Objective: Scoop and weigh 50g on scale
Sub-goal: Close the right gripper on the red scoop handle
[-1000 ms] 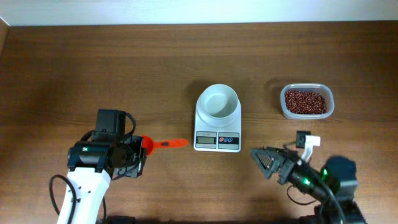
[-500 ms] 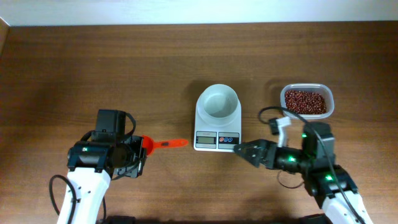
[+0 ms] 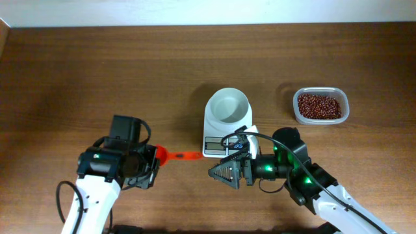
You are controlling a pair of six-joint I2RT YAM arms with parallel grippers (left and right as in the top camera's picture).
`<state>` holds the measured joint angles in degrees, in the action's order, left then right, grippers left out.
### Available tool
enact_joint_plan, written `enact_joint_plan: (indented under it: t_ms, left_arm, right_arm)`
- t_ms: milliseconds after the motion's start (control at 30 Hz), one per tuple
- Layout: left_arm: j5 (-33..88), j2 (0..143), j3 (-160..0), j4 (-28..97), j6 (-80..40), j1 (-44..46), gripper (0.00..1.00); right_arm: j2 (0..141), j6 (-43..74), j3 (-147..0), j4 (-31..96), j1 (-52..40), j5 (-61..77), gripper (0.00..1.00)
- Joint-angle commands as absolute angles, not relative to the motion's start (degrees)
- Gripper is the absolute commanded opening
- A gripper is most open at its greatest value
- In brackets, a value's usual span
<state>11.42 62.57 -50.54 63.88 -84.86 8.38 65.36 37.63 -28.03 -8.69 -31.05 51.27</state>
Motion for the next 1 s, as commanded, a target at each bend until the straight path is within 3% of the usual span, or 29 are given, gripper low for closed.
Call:
enact_joint_plan:
  t_ms: [0,267,600,733,967]
  left_arm:
    - [10.7,62.0,-50.5,63.7,-84.4,11.9,0.0]
    - [10.7,62.0,-50.5,62.2,-84.6,14.7,0.0]
    - [12.6,62.1,-50.5,62.1,-84.8,17.9,0.0]
    - [13.8,62.1,-50.5,62.2,-84.8,17.9,0.0]
    - [22.7,62.1,-50.5,62.1,-88.1,17.9,0.0]
  right_arm:
    - [67.0,39.9,-28.9,-9.5,-31.5,50.3,1.0]
    - [67.1,39.9,-28.9,-10.0,-32.4,50.3,1.0]
    - [67.1,43.0,-28.9,-14.4,-40.1,38.5,0.87]
    - [67.1,47.3,-28.9,-16.4,-41.3,34.9,0.72]
    - [67.1,51.9,-28.9,-20.4,-41.3,34.5,0.69]
